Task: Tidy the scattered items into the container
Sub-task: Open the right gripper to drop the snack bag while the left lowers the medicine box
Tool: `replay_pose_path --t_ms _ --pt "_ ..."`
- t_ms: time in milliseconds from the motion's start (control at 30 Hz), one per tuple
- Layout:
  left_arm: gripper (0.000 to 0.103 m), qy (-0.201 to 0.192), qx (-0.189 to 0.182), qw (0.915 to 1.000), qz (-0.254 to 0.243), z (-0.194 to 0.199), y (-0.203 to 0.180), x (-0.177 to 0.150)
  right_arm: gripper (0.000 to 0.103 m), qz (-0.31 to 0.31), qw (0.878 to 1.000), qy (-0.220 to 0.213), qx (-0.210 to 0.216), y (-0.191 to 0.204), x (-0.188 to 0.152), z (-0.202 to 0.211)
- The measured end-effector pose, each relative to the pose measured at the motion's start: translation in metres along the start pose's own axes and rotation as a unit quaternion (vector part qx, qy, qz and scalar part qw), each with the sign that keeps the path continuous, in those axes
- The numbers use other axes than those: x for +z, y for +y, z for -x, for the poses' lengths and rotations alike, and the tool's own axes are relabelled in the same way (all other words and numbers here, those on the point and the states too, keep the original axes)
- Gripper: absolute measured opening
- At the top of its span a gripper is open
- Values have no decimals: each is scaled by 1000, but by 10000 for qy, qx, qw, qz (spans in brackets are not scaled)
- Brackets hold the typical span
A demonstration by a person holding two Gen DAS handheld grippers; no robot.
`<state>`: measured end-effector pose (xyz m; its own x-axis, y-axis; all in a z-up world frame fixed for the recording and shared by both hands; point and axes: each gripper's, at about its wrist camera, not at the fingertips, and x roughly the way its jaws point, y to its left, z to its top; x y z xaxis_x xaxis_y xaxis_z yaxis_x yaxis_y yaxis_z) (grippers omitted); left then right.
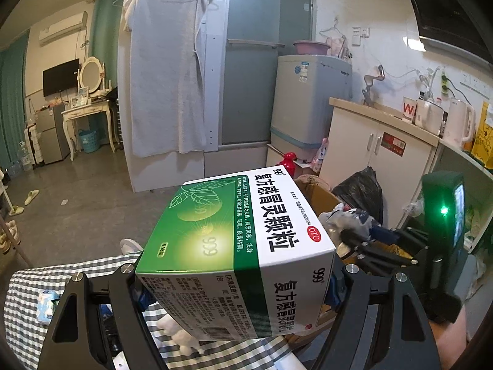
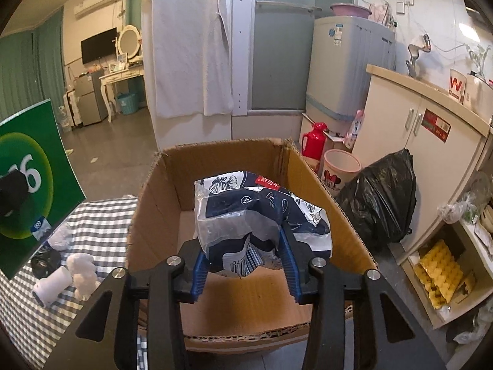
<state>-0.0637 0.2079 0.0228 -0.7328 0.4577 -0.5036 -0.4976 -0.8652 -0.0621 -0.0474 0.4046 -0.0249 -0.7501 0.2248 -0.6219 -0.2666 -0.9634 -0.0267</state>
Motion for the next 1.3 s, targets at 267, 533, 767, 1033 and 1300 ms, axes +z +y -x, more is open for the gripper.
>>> replay_pose_path --t_ms 267,533,767,1033,1300 --pt "81 72 -96 9999 -107 -22 -16 6 75 -18 9996 -229 -179 -12 -1 10" --pt "81 193 -205 9994 -189 -44 -34 12 80 -232 9974 -572 -371 -28 2 36" --pt "81 493 -423 9976 -242 -70 -55 9 81 -493 9951 -687 -515 -48 4 46" --pt "81 849 -470 9939 -517 -99 -79 0 81 -610 9937 -736 -583 -59 3 48" --pt "84 937 -459 9924 -644 -105 -83 -8 81 -640 9927 -849 -562 -58 3 54"
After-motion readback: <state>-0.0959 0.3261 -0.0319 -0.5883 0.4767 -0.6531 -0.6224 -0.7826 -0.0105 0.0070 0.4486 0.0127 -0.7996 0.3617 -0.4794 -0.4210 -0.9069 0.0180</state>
